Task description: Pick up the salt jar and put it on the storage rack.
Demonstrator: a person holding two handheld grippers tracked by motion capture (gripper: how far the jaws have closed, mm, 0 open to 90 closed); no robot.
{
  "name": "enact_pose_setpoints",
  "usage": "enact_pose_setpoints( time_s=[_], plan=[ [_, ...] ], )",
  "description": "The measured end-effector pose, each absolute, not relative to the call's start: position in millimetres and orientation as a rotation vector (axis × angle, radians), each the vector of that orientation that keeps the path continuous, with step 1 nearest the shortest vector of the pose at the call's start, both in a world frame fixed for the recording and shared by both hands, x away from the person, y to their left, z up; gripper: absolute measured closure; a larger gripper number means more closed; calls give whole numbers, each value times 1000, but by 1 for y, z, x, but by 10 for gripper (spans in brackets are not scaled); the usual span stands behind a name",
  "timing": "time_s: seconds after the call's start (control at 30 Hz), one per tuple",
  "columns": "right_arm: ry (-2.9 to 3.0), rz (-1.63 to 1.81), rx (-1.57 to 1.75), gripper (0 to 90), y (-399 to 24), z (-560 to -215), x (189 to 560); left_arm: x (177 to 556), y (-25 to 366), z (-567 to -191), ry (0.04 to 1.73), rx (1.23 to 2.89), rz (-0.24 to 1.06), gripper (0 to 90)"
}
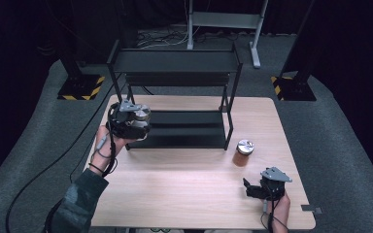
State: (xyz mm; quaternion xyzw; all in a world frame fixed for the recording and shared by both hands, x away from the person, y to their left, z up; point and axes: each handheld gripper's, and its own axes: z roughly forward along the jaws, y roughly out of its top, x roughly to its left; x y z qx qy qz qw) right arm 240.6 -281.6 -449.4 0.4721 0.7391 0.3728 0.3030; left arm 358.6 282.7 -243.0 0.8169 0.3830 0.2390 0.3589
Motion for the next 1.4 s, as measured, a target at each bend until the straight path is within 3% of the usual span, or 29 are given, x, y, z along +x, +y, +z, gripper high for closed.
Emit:
enact_pose_setpoints(
  time_s=[1.4],
  plan=[
    [1971,990,1253,0,-283,-449,242,387,257,-199,950,2166,636,307]
  ],
)
